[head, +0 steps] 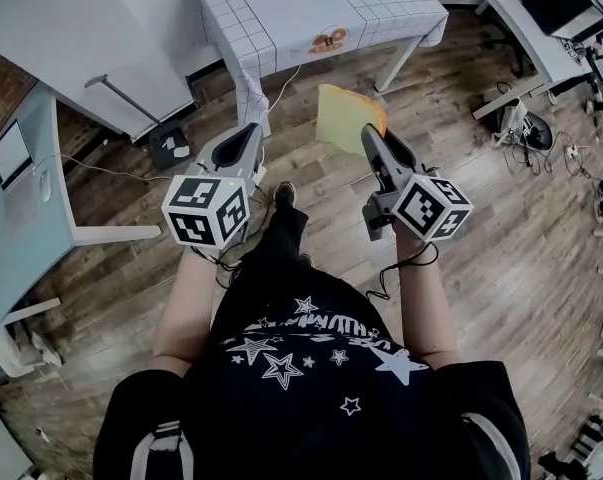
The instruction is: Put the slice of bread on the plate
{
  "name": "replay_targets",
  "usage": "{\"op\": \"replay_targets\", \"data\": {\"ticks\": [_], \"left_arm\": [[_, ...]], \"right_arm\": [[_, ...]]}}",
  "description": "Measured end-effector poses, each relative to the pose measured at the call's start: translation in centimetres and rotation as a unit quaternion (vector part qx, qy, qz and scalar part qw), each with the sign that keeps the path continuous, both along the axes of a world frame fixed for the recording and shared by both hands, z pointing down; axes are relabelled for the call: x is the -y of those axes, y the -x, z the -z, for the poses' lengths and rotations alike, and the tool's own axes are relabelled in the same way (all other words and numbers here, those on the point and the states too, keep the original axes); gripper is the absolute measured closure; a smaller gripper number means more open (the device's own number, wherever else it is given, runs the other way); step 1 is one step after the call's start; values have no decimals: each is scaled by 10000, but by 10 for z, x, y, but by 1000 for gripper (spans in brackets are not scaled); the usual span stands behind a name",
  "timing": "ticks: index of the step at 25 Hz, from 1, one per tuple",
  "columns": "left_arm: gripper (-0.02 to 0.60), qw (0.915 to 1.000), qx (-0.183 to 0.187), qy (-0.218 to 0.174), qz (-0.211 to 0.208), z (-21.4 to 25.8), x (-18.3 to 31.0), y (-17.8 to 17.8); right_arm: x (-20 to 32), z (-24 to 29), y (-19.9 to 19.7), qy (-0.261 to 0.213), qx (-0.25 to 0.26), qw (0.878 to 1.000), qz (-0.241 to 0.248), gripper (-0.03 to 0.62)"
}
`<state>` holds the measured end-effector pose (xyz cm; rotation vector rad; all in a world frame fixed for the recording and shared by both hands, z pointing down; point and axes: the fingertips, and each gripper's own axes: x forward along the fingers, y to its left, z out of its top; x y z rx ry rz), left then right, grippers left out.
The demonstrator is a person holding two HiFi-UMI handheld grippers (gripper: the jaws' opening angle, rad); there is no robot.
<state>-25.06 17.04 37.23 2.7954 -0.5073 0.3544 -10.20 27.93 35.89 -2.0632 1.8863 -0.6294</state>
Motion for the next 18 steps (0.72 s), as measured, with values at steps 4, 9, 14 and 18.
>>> {"op": "replay_targets", "data": {"ticks": [4, 9, 14, 18], "left_arm": [[574, 10000, -17, 96, -13, -9, 26, -13], [574, 9998, -70, 198, 0, -13, 68, -43], [574, 9996, -52, 257, -42, -22, 112, -77], [574, 9992, -47, 382, -49, -28, 148, -100]], "right_arm": [[18, -4, -16, 79, -49, 9999, -68, 494], [49, -12, -43, 272, -37, 9995, -126, 494], [93, -21, -75, 392, -22, 9991, -161, 494], [134, -20, -101, 440, -26, 9988, -192, 494]]}}
